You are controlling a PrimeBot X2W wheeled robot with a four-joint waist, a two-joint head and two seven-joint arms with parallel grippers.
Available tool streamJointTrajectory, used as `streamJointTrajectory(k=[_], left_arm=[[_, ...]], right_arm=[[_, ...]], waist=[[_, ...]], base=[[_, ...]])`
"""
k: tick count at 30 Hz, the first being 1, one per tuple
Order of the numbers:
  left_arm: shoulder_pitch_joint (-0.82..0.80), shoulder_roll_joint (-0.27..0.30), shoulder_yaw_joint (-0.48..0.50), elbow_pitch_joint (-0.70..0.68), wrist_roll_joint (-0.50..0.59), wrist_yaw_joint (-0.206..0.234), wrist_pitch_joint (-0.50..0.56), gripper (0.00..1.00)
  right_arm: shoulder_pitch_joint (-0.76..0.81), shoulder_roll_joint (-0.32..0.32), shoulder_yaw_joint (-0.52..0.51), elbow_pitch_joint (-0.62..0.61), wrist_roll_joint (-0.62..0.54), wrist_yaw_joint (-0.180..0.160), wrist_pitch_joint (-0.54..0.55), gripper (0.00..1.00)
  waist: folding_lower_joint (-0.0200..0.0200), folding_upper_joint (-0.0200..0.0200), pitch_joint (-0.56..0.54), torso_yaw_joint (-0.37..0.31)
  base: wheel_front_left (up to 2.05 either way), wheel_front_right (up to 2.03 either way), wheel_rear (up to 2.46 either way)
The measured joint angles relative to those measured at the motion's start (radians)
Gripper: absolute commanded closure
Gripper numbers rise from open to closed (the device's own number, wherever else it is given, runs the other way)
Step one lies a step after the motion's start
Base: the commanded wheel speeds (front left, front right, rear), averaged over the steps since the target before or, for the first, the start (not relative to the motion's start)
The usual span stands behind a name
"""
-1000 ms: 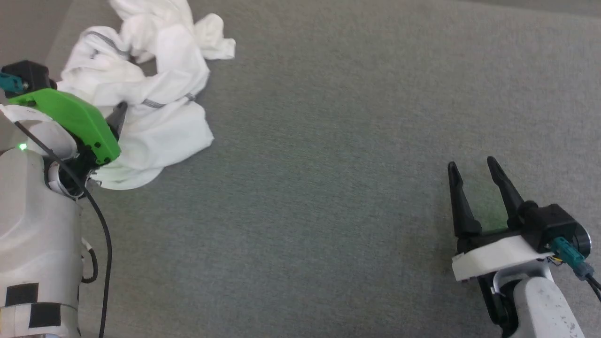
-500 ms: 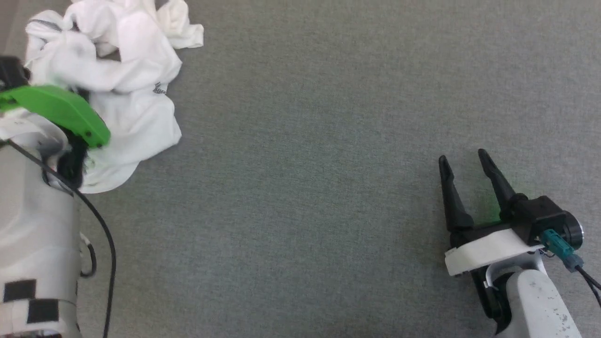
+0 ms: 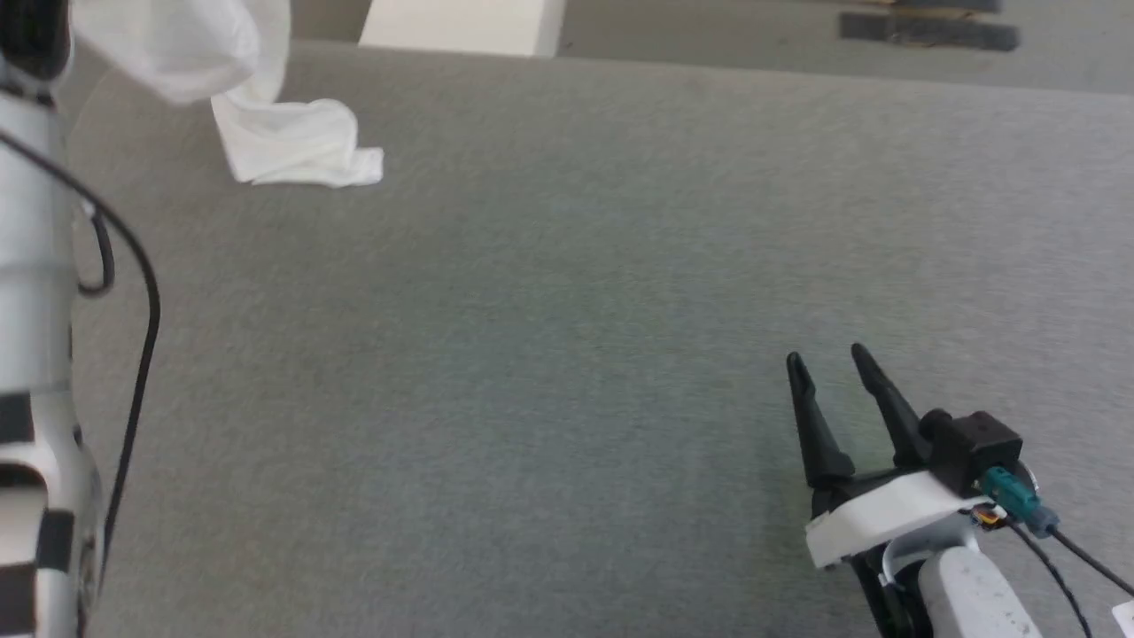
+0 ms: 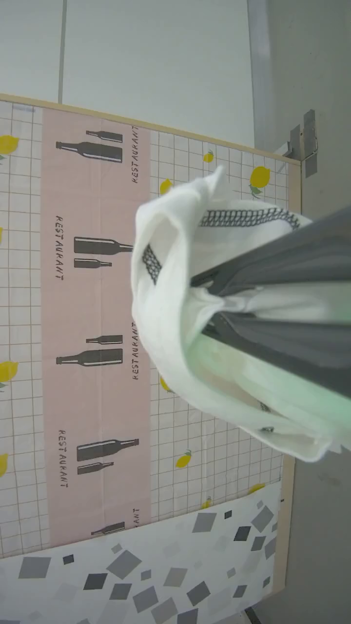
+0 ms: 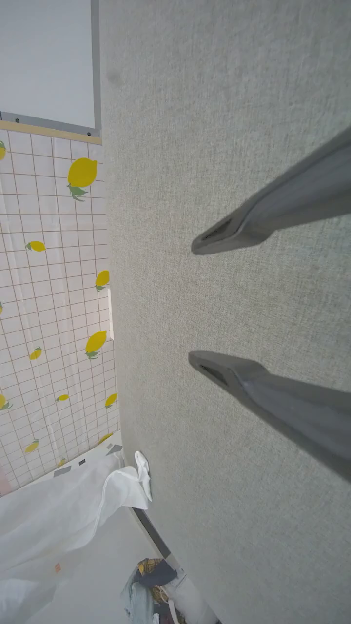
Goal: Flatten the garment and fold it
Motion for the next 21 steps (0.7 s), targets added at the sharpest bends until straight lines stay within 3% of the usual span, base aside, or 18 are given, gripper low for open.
streamJointTrajectory(k=[7, 10, 16, 21], left_arm=[[-0.136, -0.030, -0.099, 0.000, -0.007, 0.000, 0.039, 1.00], [-0.125, -0.081, -0.108, 0.020, -0.048, 0.000, 0.031, 1.00], [0.103, -0.231, -0.227, 0.068, -0.077, -0.001, 0.007, 1.00], [0.356, -0.289, -0.393, 0.123, -0.130, -0.001, 0.053, 1.00]], right_arm=[[0.024, 0.000, -0.009, 0.011, 0.027, 0.000, -0.006, 0.00], [0.049, 0.000, -0.026, 0.009, 0.027, 0.000, -0.006, 0.00], [0.101, -0.002, -0.062, 0.010, 0.025, 0.000, -0.006, 0.00], [0.113, -0.001, -0.065, 0.009, 0.024, 0.000, -0.006, 0.00]], waist=[[0.0000, 0.0001, -0.060, -0.102], [0.0000, 0.0000, -0.081, -0.140], [0.0000, 0.0001, -0.128, -0.172], [0.0000, 0.0001, -0.145, -0.177]], base=[[0.00, 0.00, 0.00], [0.00, 0.00, 0.00], [0.00, 0.00, 0.00], [0.00, 0.00, 0.00]])
